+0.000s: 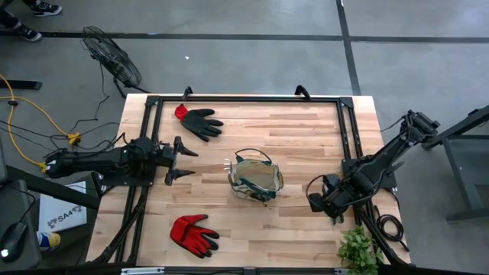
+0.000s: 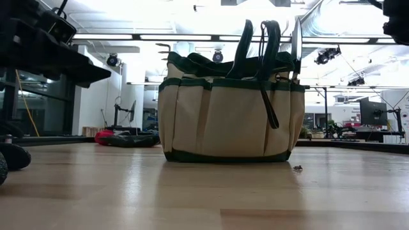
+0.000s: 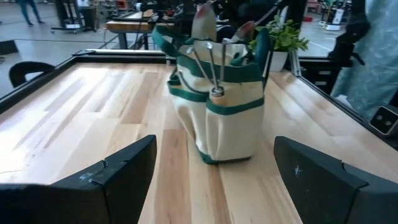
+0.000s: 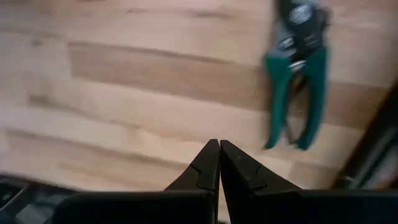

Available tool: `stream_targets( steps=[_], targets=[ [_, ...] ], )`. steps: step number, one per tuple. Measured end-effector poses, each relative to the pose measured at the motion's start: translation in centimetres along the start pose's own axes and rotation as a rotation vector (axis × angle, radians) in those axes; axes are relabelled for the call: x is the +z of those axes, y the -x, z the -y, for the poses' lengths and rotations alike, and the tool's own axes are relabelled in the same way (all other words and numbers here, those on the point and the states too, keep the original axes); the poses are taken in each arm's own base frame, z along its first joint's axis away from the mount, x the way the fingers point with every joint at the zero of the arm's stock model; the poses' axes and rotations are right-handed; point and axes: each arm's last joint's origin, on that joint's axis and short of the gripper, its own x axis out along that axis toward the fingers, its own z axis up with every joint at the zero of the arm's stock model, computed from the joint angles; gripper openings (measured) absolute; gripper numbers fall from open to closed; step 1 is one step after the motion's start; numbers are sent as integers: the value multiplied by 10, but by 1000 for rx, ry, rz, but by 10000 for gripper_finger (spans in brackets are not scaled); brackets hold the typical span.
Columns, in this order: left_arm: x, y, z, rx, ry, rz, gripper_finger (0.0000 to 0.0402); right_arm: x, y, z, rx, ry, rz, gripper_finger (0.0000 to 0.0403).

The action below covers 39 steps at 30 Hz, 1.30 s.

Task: Pick & Place Garden tools in Gardening bag
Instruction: Put the green shear scissors into the gardening bag

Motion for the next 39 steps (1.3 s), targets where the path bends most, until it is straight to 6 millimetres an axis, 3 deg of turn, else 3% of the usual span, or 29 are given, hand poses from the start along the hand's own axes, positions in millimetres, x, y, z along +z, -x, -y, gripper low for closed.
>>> stream_targets(
  steps=[10, 20, 24, 39],
  targets=[
    [0, 1, -6, 56, 7, 2, 319, 5, -5, 10, -172, -41, 49, 37],
    [0, 1, -6, 60, 6, 3, 319, 1, -27, 4, -269, -45, 84, 171],
    [0, 1, -6, 61, 6, 3, 319, 0, -39, 1, -316, -40, 117, 205],
    [0, 1, -6, 61, 7, 3, 319, -8, -85, -15, -333, -42, 123, 212]
  ],
)
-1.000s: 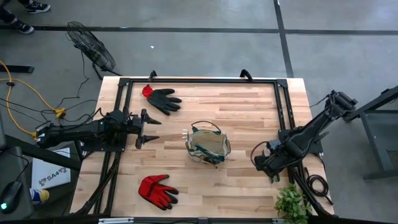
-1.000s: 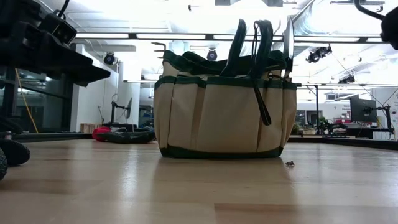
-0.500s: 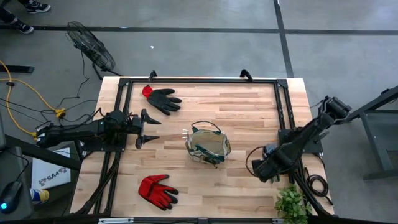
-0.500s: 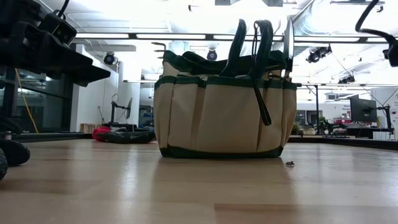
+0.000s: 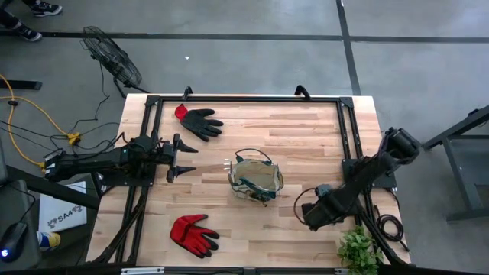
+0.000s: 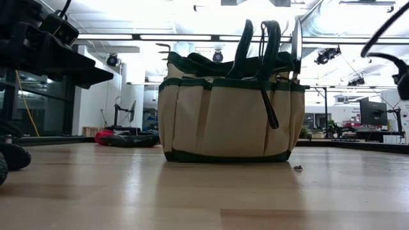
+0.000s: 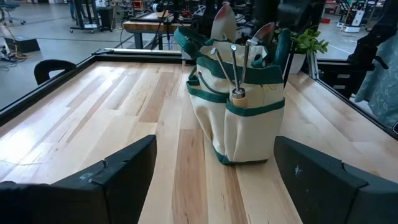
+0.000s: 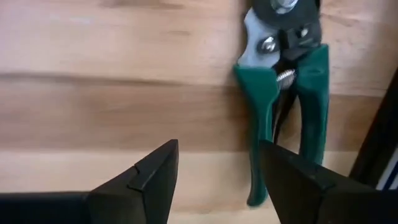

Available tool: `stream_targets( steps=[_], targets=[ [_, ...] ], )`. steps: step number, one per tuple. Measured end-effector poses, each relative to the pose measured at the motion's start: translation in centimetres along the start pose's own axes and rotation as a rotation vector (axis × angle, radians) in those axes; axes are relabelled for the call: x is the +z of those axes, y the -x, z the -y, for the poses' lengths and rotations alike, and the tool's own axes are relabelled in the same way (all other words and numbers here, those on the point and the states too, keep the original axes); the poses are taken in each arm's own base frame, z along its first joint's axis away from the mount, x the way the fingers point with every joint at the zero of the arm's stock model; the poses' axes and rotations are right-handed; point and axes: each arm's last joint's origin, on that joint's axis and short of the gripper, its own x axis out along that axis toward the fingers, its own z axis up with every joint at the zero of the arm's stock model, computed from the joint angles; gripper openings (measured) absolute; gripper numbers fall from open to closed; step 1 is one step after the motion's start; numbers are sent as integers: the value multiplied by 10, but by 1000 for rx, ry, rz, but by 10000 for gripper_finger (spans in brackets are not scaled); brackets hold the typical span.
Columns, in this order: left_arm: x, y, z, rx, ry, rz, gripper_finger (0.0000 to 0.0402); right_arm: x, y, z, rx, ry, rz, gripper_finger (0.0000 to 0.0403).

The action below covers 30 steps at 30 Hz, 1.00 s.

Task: Pick & Place Garden tools in Gardening bag
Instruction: Put the green shear scissors into the gardening bag

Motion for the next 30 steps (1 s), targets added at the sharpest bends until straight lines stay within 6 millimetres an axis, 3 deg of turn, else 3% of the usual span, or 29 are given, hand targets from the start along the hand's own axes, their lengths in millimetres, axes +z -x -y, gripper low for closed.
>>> stream_targets(
  steps=[10, 16, 25, 30],
  targets=[
    [0, 0, 0, 0, 0, 1, 319, 0, -7, 0, -71, -12, -8, 212],
    [0, 0, 0, 0, 0, 1, 319, 2, 1, 7, -98, 35, -24, 212],
    [0, 0, 0, 0, -1, 1, 319, 4, 5, 11, -91, 247, -16, 212],
    [0, 0, 0, -1, -1, 1, 319, 1, 5, 12, -94, 281, -34, 212]
  ],
)
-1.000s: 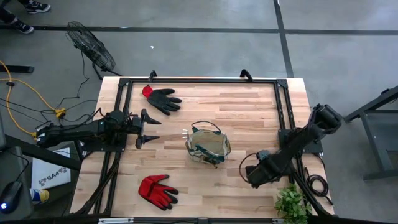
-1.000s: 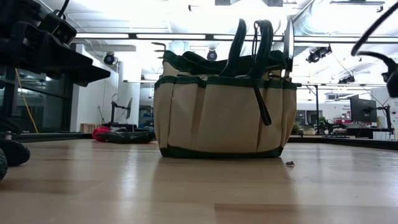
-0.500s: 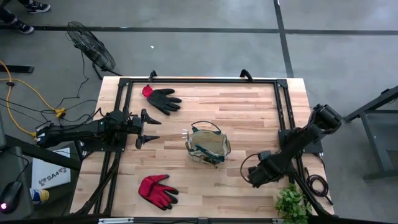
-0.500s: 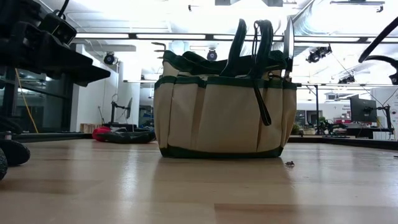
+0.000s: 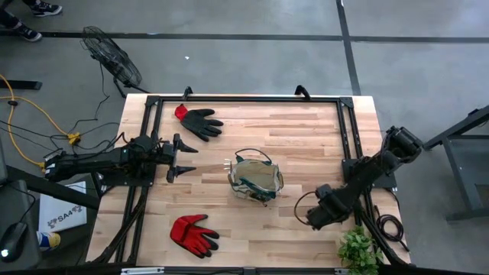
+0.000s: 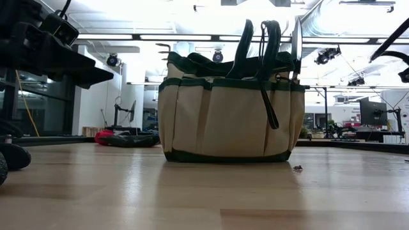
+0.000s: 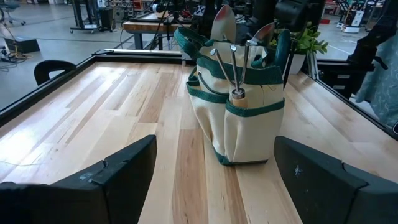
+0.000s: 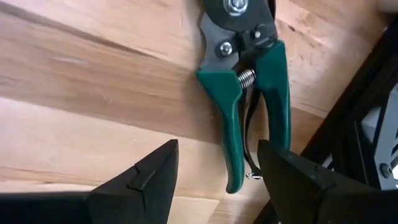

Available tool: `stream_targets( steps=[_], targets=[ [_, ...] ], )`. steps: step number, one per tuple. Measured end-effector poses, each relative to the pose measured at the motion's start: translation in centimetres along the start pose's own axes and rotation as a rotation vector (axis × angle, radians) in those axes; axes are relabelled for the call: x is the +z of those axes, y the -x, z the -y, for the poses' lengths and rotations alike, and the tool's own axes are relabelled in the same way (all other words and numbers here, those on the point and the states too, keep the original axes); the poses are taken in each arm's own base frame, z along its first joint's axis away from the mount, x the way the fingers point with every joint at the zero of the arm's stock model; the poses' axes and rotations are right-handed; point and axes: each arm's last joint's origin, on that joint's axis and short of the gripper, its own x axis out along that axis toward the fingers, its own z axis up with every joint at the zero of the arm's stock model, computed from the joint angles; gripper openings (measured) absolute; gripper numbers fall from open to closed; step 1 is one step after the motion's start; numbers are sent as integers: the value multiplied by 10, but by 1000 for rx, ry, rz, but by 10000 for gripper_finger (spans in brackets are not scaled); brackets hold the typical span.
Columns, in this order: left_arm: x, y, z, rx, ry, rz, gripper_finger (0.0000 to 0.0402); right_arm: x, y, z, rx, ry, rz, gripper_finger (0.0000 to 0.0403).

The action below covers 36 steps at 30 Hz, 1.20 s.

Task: Pick & Place Garden tools in Gardening bag
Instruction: Put the green shear scissors into the gardening bag

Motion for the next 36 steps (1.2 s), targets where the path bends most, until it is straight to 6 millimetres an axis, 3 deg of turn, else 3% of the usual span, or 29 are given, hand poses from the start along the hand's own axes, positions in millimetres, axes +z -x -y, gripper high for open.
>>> stream_targets(
  steps=[16, 36],
  targets=[
    [0, 0, 0, 0, 0, 0, 319, -30, -7, 11, -13, 78, -2, 212],
    [0, 0, 0, 0, 0, 0, 319, -20, -29, 15, 16, 89, 25, 212]
  ],
)
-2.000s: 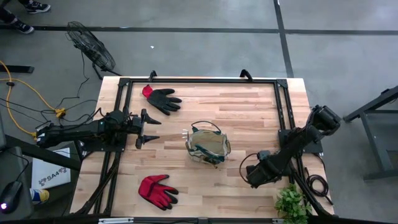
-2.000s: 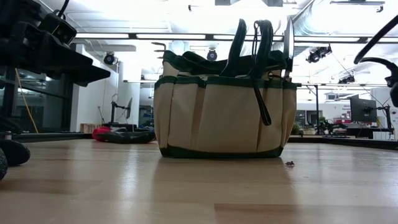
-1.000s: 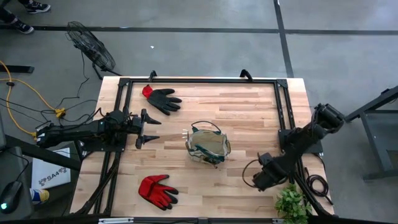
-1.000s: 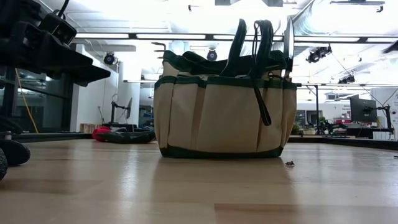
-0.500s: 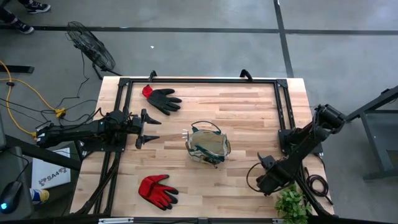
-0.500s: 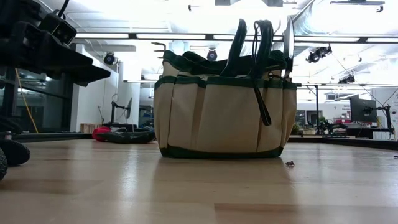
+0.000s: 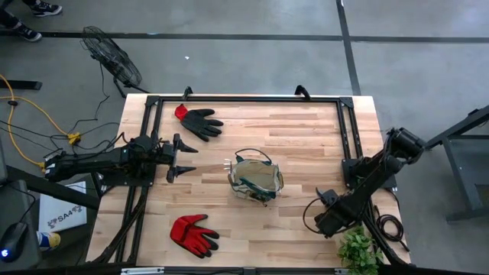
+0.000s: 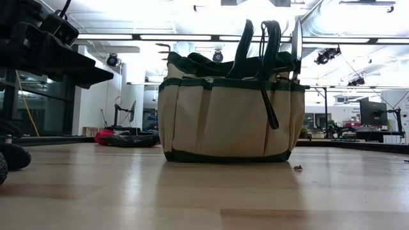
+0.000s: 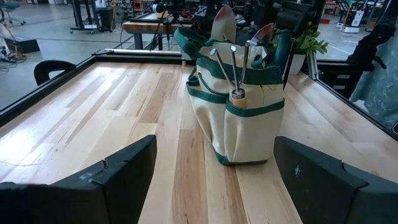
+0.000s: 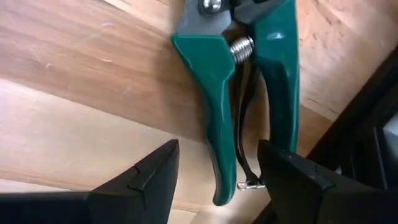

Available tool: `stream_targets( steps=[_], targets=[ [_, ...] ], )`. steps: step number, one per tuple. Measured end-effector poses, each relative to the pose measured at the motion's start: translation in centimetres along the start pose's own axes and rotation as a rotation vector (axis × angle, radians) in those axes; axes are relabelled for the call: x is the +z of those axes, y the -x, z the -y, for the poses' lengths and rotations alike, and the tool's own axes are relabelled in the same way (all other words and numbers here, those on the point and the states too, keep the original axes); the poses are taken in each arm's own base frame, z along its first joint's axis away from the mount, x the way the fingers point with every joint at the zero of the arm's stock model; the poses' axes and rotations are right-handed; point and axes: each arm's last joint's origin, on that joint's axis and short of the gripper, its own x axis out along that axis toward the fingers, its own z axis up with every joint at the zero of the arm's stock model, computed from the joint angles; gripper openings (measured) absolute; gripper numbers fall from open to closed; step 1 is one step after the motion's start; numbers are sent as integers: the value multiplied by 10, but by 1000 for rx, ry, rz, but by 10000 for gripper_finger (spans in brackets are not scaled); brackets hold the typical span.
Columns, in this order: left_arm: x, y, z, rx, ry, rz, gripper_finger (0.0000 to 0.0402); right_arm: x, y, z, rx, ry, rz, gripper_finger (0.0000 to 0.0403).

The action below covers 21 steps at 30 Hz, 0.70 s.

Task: Pick & Place Garden tools in Gardening bag
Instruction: Put the green shear scissors into the gardening bag

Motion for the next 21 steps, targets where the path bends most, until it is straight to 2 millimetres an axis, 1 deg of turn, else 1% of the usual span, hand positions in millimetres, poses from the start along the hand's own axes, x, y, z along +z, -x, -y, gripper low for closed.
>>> stream_targets(
  steps=[6, 9, 12, 21],
  targets=[
    [0, 0, 0, 0, 0, 0, 319, 1, -2, 1, 6, 11, 0, 212],
    [0, 0, 0, 0, 0, 0, 319, 1, -2, 1, 10, 28, 12, 202],
    [0, 0, 0, 0, 0, 0, 319, 1, -3, 1, 18, 31, 27, 178],
    [0, 0, 0, 0, 0, 0, 319, 2, -3, 0, 33, 32, 52, 91]
  ],
)
